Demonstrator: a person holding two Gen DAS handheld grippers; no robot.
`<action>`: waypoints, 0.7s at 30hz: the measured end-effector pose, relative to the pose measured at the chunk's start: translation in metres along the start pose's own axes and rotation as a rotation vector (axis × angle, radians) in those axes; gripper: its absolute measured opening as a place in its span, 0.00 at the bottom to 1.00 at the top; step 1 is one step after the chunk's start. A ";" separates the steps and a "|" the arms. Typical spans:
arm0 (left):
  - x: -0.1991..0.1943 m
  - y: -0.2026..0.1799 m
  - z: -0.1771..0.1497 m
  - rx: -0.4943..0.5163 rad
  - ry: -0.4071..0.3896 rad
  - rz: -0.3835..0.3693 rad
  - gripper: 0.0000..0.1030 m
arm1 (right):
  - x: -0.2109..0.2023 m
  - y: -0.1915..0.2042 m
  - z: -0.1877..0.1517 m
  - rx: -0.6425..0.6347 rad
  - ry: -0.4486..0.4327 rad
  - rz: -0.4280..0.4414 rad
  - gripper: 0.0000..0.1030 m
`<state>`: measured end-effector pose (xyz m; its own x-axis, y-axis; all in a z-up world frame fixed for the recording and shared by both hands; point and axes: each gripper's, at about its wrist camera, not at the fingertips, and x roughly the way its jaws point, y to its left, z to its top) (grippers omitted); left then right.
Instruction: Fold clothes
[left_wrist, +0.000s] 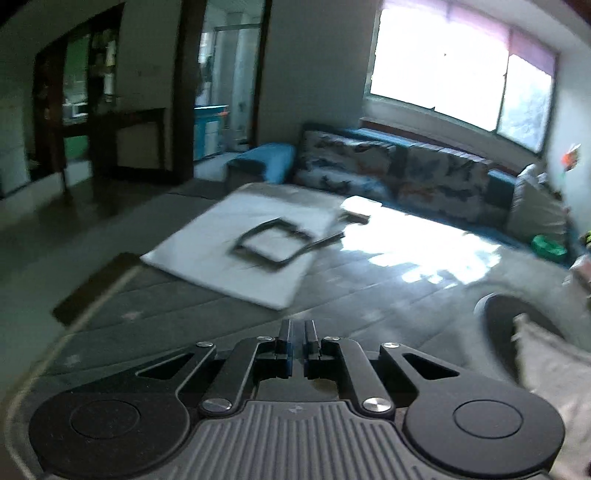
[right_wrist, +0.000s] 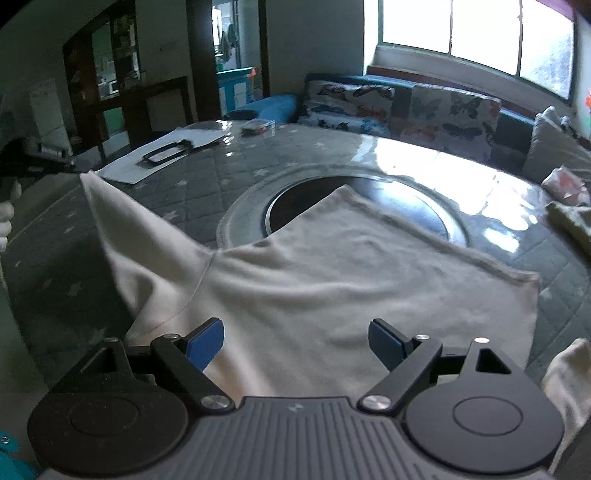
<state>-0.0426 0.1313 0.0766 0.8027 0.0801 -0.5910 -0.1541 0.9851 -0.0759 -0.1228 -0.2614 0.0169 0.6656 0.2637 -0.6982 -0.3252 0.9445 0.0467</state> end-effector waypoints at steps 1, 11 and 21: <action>0.004 0.003 -0.002 0.004 0.011 0.016 0.03 | 0.001 0.002 -0.002 0.000 0.009 0.015 0.85; 0.015 -0.033 0.008 0.100 0.065 -0.106 0.09 | 0.003 0.016 -0.017 -0.057 0.096 0.134 0.85; 0.040 -0.198 0.019 0.333 0.094 -0.386 0.47 | -0.009 -0.078 0.013 0.088 0.017 -0.080 0.84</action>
<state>0.0310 -0.0573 0.0827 0.7072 -0.2976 -0.6413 0.3470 0.9364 -0.0520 -0.0940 -0.3349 0.0289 0.6755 0.1838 -0.7141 -0.2105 0.9762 0.0521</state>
